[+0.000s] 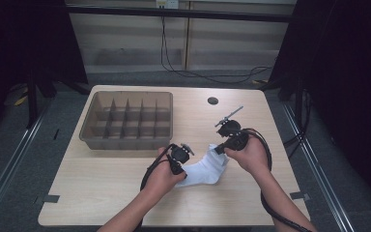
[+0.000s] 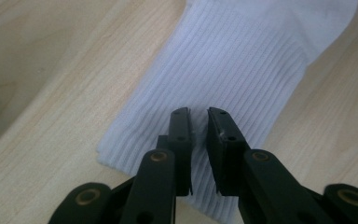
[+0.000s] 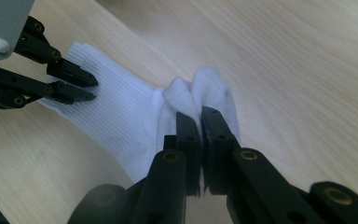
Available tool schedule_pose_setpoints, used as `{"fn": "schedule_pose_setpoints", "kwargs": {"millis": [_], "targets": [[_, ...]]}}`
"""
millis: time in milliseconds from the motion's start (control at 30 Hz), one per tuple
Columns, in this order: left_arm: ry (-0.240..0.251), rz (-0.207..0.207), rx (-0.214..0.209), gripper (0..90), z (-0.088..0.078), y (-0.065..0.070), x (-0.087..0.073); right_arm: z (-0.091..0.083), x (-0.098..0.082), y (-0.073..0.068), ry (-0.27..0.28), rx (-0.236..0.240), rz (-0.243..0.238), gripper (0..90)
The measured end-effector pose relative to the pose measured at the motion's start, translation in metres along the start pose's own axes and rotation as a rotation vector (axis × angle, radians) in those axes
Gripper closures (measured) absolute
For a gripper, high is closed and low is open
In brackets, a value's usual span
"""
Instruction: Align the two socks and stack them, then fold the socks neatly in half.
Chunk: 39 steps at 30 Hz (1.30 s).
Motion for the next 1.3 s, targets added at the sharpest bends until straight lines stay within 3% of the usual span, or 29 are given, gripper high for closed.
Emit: {"fn": "schedule_pose_setpoints", "kwargs": {"millis": [200, 367, 567, 1033, 1300], "targets": [[0.005, 0.002, -0.014, 78.0, -0.013, 0.001, 0.001, 0.005, -0.005, 0.006, -0.014, -0.008, 0.009, 87.5], [0.008, 0.038, -0.007, 78.8, -0.027, 0.003, -0.004, 0.006, -0.006, 0.007, -0.018, -0.011, 0.011, 87.5], [-0.001, 0.027, -0.015, 79.8, -0.021, 0.0, -0.014, 0.006, -0.006, 0.007, -0.016, -0.018, 0.007, 87.5], [0.004, 0.016, -0.019, 80.6, -0.015, -0.001, -0.016, 0.002, -0.003, 0.003, -0.007, -0.01, 0.002, 87.5], [0.003, 0.016, -0.014, 81.5, -0.013, 0.0, -0.014, 0.001, 0.001, -0.003, -0.003, -0.004, -0.027, 87.5]]}}
Point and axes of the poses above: each handheld gripper's, and its own axes: z roughly forward along the jaws, x roughly out of its top, y roughly to its right, the point moved 6 cm from there along z, roughly forward along the jaws, and after that the axes turned 5 degrees about -x, right-handed, at the moved point
